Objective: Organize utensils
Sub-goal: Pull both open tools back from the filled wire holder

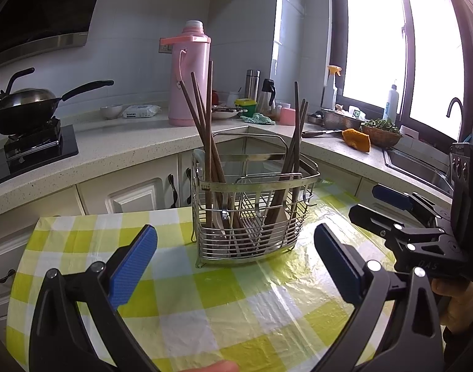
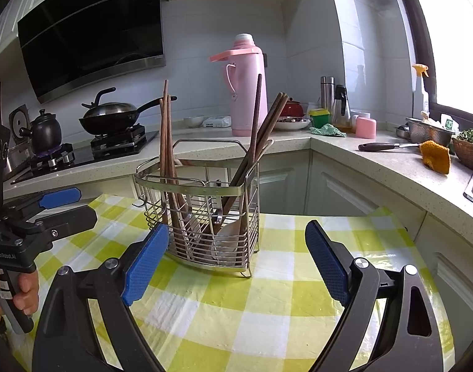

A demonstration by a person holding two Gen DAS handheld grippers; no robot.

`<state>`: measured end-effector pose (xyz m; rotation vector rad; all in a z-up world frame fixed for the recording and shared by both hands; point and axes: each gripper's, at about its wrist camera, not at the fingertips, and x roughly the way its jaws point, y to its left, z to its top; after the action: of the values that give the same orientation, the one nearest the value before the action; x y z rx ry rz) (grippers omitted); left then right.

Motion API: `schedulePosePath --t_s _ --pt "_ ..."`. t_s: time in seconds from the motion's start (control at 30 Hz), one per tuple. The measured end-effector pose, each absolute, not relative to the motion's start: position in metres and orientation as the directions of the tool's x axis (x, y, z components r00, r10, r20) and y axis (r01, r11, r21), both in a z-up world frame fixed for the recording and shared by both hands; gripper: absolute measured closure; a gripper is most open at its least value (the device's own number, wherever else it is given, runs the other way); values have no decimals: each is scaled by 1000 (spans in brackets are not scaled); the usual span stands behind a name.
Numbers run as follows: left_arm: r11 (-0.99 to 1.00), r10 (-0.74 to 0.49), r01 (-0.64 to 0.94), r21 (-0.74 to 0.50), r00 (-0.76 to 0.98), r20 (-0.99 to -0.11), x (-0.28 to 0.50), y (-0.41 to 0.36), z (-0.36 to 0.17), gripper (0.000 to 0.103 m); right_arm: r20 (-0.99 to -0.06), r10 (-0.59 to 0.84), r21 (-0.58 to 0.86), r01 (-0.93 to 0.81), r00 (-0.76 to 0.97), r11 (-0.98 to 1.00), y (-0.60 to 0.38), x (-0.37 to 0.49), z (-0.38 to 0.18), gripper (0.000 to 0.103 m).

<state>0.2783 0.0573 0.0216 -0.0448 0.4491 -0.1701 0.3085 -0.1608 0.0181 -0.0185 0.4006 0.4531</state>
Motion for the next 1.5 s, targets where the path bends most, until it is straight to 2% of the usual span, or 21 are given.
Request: schedulePosePath --t_s 1.5 --pt "984 -178 154 -90 883 -435 280 61 17 5 -382 431 76 -437 818 896 -158 308 18 19"
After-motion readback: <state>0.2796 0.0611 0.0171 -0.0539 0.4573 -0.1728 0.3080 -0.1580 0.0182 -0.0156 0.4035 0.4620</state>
